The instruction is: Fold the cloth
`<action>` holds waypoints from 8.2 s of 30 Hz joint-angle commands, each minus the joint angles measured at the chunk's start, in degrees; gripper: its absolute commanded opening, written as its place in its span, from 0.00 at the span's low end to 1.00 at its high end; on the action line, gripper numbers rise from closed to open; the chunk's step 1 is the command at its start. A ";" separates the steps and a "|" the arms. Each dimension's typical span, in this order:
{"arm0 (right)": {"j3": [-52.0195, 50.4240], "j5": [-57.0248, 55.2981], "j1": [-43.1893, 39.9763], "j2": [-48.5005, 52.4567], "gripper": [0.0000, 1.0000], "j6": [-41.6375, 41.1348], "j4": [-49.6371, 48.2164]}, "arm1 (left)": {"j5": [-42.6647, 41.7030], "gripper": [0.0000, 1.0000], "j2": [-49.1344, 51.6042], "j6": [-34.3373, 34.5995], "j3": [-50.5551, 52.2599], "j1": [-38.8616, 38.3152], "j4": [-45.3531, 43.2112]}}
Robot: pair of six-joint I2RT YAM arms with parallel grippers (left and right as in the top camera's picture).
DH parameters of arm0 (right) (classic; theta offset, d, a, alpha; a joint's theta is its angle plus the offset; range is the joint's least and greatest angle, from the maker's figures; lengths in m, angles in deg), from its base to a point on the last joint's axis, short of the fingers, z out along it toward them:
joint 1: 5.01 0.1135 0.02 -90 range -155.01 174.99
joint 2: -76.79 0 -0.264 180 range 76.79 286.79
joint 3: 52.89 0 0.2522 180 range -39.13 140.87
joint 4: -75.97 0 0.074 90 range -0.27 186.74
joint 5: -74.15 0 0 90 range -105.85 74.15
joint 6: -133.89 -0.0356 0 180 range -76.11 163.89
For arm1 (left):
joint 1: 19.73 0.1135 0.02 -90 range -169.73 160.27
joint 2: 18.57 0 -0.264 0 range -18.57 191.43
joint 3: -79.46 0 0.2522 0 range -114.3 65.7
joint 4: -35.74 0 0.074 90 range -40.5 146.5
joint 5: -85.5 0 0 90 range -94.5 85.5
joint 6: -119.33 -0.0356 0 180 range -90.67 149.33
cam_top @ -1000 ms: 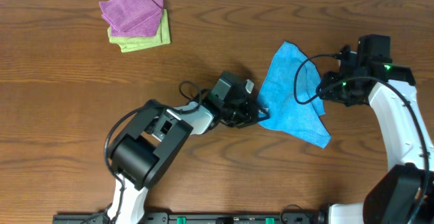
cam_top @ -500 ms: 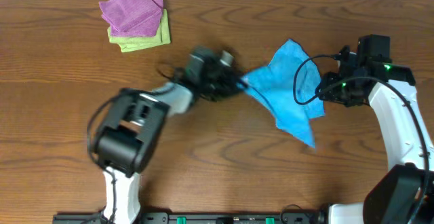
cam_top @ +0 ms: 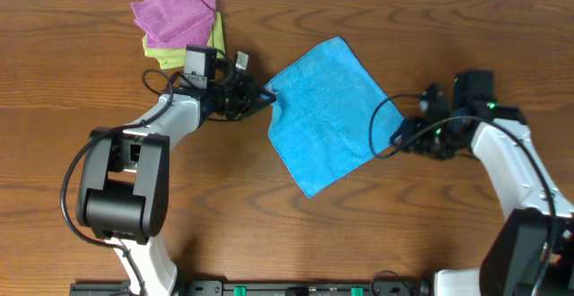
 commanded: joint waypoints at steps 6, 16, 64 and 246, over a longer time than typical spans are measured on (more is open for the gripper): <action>-10.23 10.69 8.24 -0.39 0.53 -2.56 -4.92 | 0.76 0.06 -0.96 -11.56 -0.48 1.53 9.03; -11.69 5.42 9.66 -0.39 0.54 -7.98 -12.50 | 3.85 0.05 -0.96 -19.58 -0.48 3.69 22.51; -27.10 3.82 28.15 -0.39 0.04 -28.96 -33.70 | 6.14 0.06 -3.21 -32.22 -0.48 10.19 40.61; -24.79 -3.91 1.97 2.16 0.68 -45.29 -56.61 | 35.08 0.06 8.00 0.79 -13.35 -14.88 -3.17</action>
